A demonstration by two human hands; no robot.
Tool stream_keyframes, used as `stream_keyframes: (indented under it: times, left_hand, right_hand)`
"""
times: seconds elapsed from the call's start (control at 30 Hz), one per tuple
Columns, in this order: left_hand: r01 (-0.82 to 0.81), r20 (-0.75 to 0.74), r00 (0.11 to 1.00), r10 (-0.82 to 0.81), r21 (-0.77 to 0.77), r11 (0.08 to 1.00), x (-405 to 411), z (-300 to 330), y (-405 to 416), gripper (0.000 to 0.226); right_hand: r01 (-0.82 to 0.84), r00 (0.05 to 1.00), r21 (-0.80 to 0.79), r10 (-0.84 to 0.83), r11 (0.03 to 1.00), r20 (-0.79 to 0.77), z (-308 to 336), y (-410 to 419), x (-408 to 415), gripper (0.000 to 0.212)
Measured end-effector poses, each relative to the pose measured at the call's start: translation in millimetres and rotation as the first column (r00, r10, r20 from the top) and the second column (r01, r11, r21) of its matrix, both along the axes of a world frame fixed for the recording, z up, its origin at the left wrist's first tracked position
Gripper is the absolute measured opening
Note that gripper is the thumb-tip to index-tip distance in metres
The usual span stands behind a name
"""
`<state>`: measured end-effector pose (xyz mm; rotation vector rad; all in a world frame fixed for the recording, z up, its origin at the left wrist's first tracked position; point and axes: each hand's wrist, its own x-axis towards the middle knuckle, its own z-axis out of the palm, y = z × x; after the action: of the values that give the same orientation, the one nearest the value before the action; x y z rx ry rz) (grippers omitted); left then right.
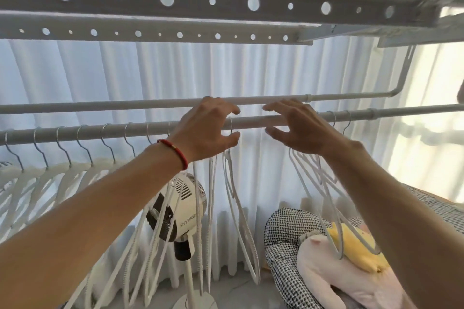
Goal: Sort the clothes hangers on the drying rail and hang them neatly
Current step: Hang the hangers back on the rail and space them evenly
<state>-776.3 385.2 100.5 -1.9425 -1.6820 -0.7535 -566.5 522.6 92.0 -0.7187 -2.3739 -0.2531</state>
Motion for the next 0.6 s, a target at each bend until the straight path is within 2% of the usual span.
stream_keyframes:
  times: [0.13,0.23,0.33,0.47,0.53,0.6]
  left_hand:
    - [0.066,-0.025,0.998,-0.066,-0.023,0.998,46.3,-1.9,29.4,0.051]
    - [0.064,-0.057,0.996,-0.067,-0.053,0.997,85.1,-3.6,57.6,0.053]
    - [0.012,-0.023,1.000,-0.014,-0.060,0.998,122.4,-0.9,91.1,0.062]
    - [-0.065,-0.021,0.998,0.063,-0.121,0.990,154.9,1.9,132.2,0.074]
    - [-0.124,-0.021,0.992,0.122,-0.164,0.979,158.5,1.5,145.4,0.070]
    - [-0.164,0.001,0.986,0.166,-0.155,0.974,157.4,0.9,150.3,0.057]
  right_hand:
    - [0.129,0.988,-0.009,-0.129,0.992,-0.084,-3.1,26.6,60.3,0.044]
    - [0.146,0.978,-0.004,-0.145,0.989,-0.148,-7.6,51.3,98.7,0.041]
    - [0.091,0.980,-0.013,-0.091,0.996,-0.177,-16.5,75.5,126.0,0.046]
    - [0.026,0.996,0.017,-0.025,1.000,-0.085,-24.9,103.4,145.8,0.061]
    - [-0.043,0.998,0.025,0.044,0.999,-0.043,-22.3,113.0,147.9,0.063]
    - [-0.105,0.994,0.043,0.106,0.994,-0.018,-18.8,120.8,145.5,0.063]
